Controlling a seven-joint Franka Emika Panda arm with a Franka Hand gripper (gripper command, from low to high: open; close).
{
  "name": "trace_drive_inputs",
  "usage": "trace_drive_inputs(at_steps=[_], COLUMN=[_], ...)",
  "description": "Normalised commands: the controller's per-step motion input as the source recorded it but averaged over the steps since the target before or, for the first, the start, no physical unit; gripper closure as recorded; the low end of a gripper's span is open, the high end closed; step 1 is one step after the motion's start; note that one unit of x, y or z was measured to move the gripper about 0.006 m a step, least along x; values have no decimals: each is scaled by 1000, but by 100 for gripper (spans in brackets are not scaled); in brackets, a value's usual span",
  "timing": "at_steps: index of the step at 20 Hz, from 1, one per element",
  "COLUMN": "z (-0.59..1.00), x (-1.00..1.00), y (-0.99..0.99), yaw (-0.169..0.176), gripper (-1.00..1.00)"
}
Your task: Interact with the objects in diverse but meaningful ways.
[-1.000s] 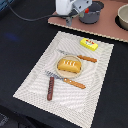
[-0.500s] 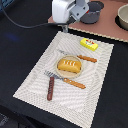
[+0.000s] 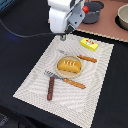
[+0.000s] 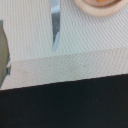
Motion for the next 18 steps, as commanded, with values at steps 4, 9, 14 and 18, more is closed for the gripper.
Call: trace_drive_inputs(at_steps=[4,9,14,18], z=[-18,-57,-35,0], x=[-62,-72,-88,0], y=[-531,-481,-726,-914], yaw=[58,23,4,0], gripper=[-100,-100,-100,-100])
